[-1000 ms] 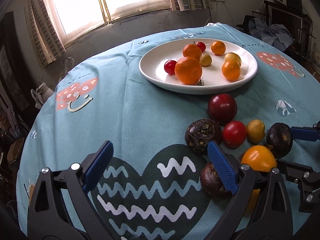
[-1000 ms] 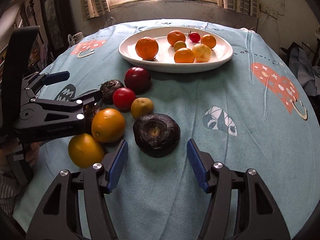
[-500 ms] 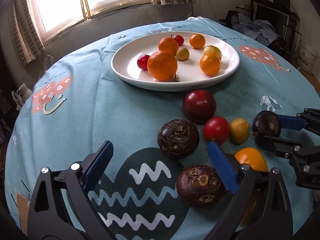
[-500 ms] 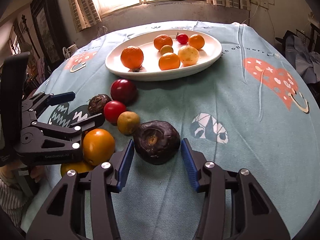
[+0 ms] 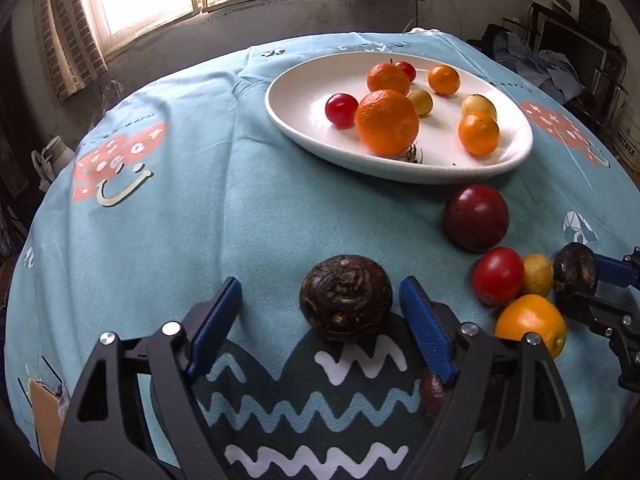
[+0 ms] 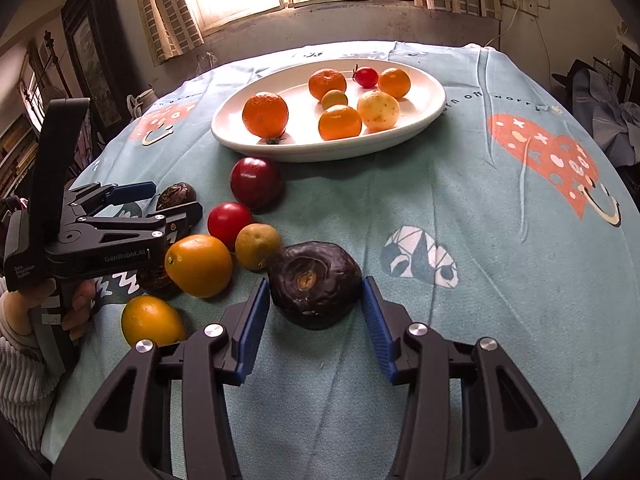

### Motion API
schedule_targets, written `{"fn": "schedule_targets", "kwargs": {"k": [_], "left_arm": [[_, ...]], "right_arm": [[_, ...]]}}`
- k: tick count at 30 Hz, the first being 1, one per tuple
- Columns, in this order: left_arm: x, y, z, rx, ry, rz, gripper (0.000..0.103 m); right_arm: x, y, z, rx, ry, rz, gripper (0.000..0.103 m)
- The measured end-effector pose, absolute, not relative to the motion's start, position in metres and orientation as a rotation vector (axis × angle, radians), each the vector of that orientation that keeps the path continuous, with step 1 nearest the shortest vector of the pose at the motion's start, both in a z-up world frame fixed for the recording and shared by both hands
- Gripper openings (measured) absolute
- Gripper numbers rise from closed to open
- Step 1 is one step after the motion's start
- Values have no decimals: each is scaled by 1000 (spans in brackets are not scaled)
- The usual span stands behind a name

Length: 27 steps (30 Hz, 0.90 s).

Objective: Organize fruits
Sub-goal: 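Move the left gripper to a dark brown fruit while the right approaches a dark purple fruit, then carry the brown fruit onto the plate with the left gripper while the right carries the purple fruit there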

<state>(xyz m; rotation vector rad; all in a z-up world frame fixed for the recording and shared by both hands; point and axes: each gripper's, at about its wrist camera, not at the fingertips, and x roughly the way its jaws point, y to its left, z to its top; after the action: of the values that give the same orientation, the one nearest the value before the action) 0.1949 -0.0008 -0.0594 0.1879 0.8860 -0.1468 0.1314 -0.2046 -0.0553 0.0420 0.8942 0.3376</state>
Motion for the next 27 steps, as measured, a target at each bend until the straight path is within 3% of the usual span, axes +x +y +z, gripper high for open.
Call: {"fn": "schedule_targets", "kwargs": {"k": [3,5,6,18,27], "left_arm": [[195,2,-59,158,893,-179,69],[194,2,-58,135,895,-204,48],[192,0,-57,134,893,-207,45],[171,0,-39,117,817,-186,45],[209,-3,29,53,729,-173,44]], "right_arm": [[131,-205,-55,43,893,340,47],[131,-205,-55,45,892,342,45],[131,-205,-55,44,889,344,45],[126,-216,-40,88,821,336,45],[158,-245,31,208,692,341,45]]}}
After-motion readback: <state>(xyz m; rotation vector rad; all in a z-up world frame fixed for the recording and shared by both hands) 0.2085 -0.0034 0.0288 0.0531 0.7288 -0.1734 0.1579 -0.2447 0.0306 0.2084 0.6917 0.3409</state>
